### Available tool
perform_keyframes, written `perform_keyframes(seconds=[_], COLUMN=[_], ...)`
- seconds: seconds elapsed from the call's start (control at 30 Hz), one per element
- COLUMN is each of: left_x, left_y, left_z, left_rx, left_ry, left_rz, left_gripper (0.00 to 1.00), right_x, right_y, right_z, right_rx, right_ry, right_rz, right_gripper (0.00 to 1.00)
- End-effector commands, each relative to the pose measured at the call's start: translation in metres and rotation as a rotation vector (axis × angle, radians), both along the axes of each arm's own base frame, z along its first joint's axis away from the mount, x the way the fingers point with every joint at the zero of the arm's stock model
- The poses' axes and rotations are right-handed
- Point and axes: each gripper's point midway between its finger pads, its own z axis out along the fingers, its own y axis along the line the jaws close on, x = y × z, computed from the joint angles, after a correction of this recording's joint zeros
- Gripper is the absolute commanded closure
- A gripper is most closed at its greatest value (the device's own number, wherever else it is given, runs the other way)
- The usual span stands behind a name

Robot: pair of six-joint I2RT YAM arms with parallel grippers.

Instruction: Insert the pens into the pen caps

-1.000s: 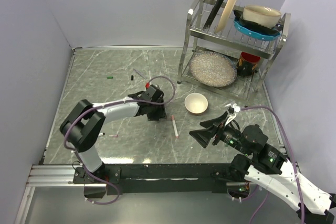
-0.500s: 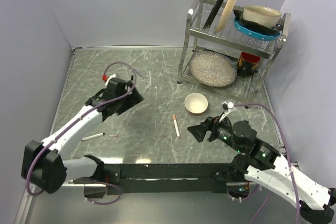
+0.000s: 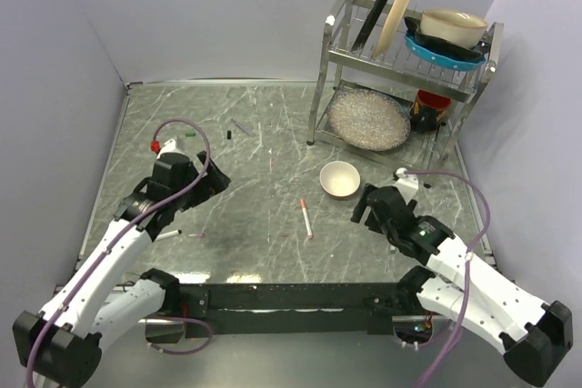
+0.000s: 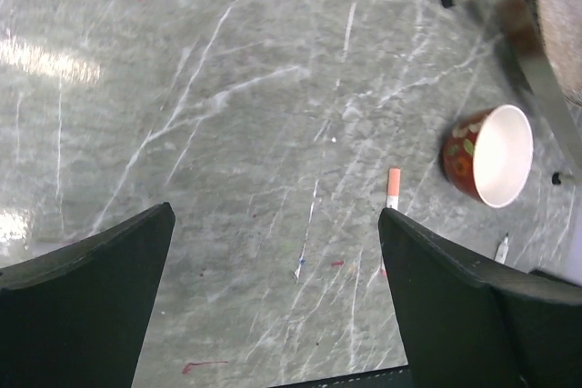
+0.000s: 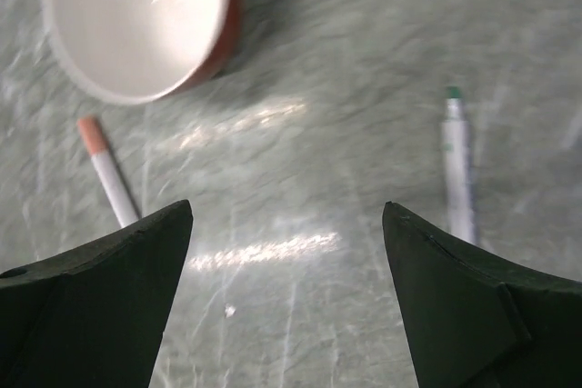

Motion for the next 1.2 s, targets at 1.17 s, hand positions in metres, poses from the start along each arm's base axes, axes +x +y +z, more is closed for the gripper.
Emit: perform_keyframes(seconds=[1.17], left_x=[-0.022], left_y=[-0.035], left_z=[0.037], left_rx=[-0.095], left_ry=[-0.191], left_rz=[-0.297], left_gripper=[0.01], right_x=[0.018], right_y=[-0.06], right_z=[-0.095], right_rx=[-0.034], right_ry=[0.398], right_rz=[-0.3], right_gripper=[0.42])
